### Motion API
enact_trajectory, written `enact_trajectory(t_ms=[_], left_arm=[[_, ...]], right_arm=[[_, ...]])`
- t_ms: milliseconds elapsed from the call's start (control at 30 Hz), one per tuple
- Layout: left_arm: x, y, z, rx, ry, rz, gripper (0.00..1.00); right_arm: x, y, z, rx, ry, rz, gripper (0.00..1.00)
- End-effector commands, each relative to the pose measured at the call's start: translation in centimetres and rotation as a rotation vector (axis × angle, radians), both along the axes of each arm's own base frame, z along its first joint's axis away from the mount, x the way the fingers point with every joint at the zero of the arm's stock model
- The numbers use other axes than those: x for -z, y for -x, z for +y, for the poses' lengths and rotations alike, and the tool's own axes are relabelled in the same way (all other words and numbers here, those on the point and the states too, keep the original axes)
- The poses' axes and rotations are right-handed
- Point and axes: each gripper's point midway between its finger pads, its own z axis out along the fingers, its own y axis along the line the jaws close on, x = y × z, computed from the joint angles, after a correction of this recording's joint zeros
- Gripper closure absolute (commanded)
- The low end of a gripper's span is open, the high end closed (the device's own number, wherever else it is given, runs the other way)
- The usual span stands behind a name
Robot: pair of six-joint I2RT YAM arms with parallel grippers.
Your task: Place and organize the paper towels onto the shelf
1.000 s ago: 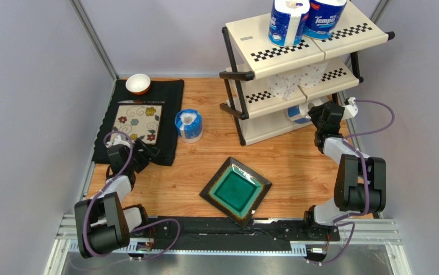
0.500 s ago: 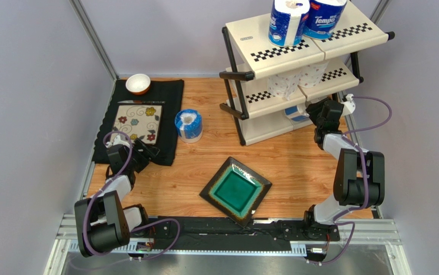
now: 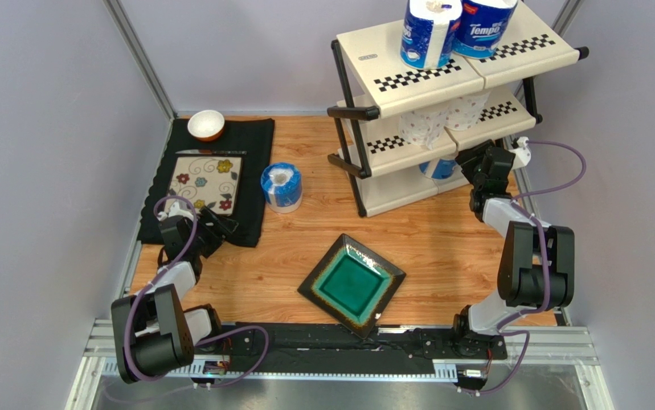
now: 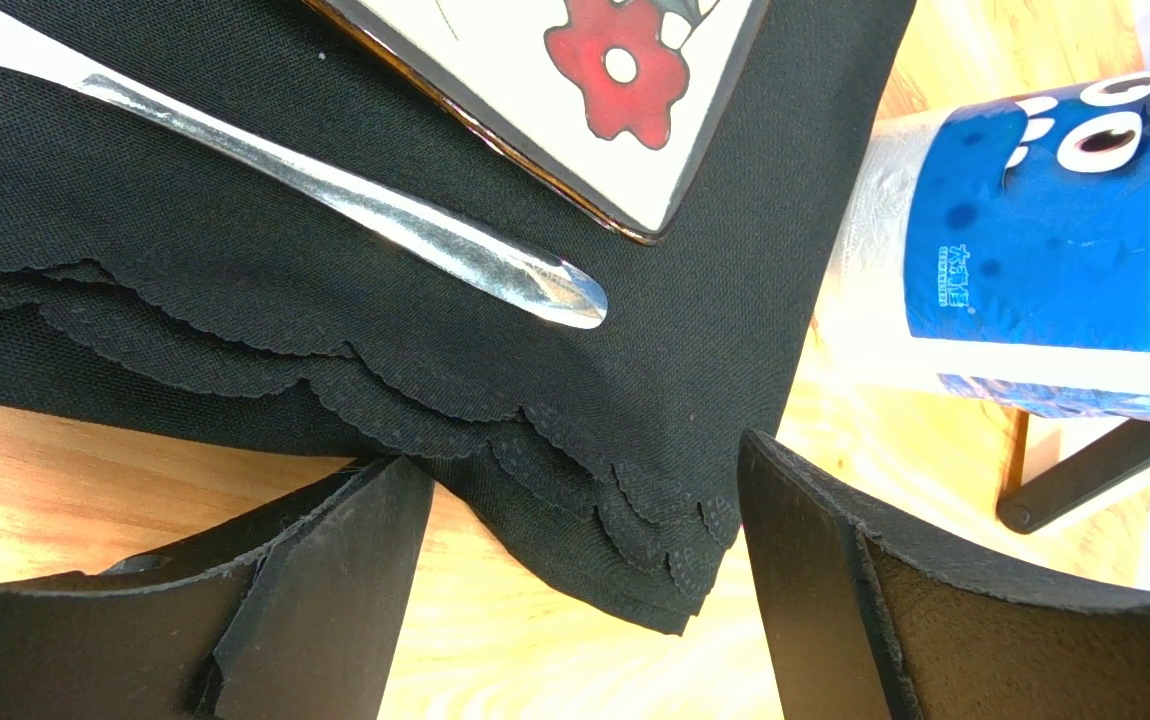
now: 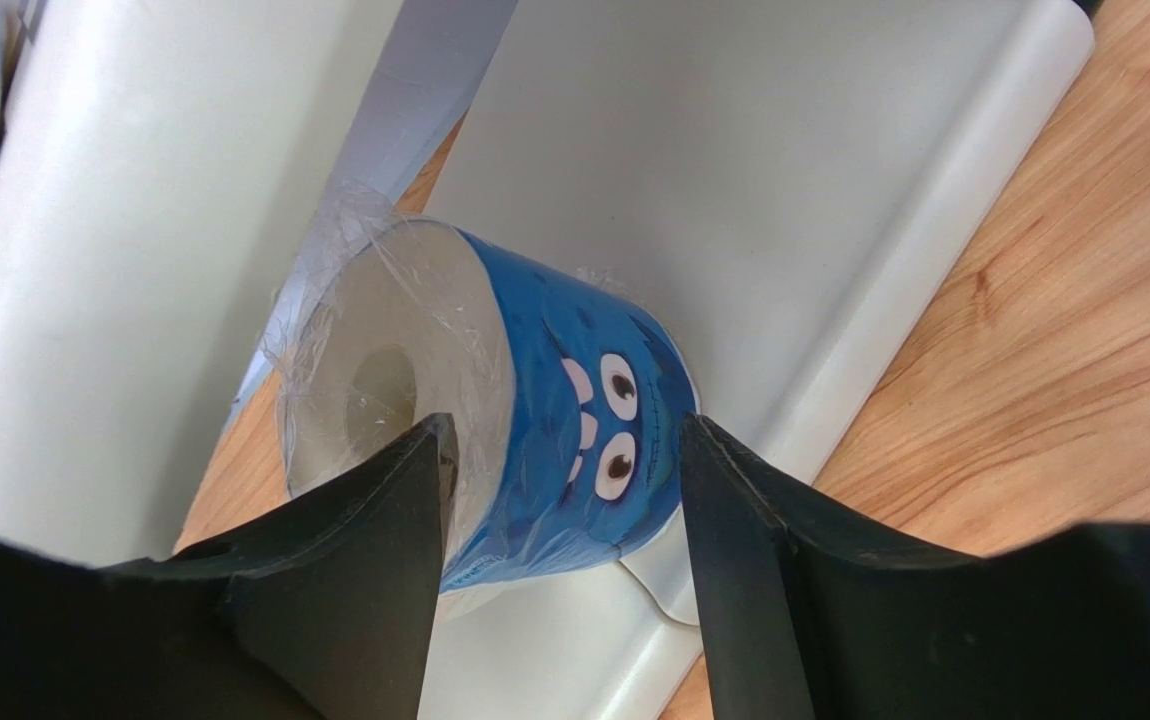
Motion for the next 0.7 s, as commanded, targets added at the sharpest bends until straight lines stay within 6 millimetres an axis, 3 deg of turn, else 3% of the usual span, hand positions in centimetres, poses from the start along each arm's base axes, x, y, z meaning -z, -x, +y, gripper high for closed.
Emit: enact_trajectory(t_ms=[0, 133, 167, 233, 267, 333, 367, 467, 500, 567, 600, 667], left_arm=[[3.7, 3.5, -1.2, 0.002, 0.059, 0.175, 0.16], [3.7, 3.5, -1.1, 0.0, 0.057, 0.173, 0.16], [3.6, 3.5, -1.0, -0.004, 0.058, 0.171, 0.16], [3.6, 3.5, -1.1, -0.002, 0.058, 0.168, 0.16], [3.6, 3.5, -1.1, -0.002, 0.062, 0.169, 0.16], [3.5, 3.4, -1.1, -0.003, 0.064, 0.166, 0.16], [3.4, 3.4, -1.1, -0.001, 0.066, 0.163, 0.16], [3.4, 3.4, -1.2, 0.0, 0.075, 0.159, 0.16], [3.4, 3.4, -1.3, 0.003, 0.079, 0.161, 0.16], [3.3, 3.3, -1.4, 0.006, 0.083, 0.153, 0.16], [3.3, 3.3, -1.4, 0.007, 0.085, 0.153, 0.16], [3.3, 3.3, -1.5, 0.007, 0.088, 0.149, 0.16]], right_arm=[[-4.4, -0.6, 0.0, -0.013, 0.028, -0.124, 0.41], [-5.3, 1.1, 0.0, 0.001, 0.025, -0.134, 0.4], [-6.5, 1.9, 0.0, 0.007, 0.028, -0.162, 0.4], [-5.7, 3.7, -0.1, 0.03, 0.021, -0.141, 0.41], [-7.1, 4.8, -0.1, 0.04, 0.025, -0.173, 0.41], [-5.7, 6.7, -0.1, 0.054, 0.027, -0.122, 0.41], [-7.0, 7.8, 0.0, 0.056, 0.036, -0.149, 0.41], [-5.9, 10.6, -0.1, 0.064, 0.064, -0.083, 0.41], [-7.2, 12.0, 0.0, 0.068, 0.075, -0.116, 0.41], [-7.0, 13.8, 0.4, 0.048, 0.098, -0.078, 0.41], [-9.0, 14.9, 0.8, 0.028, 0.115, -0.132, 0.41], [-10.4, 15.7, 3.1, -0.103, 0.126, -0.172, 0.4]])
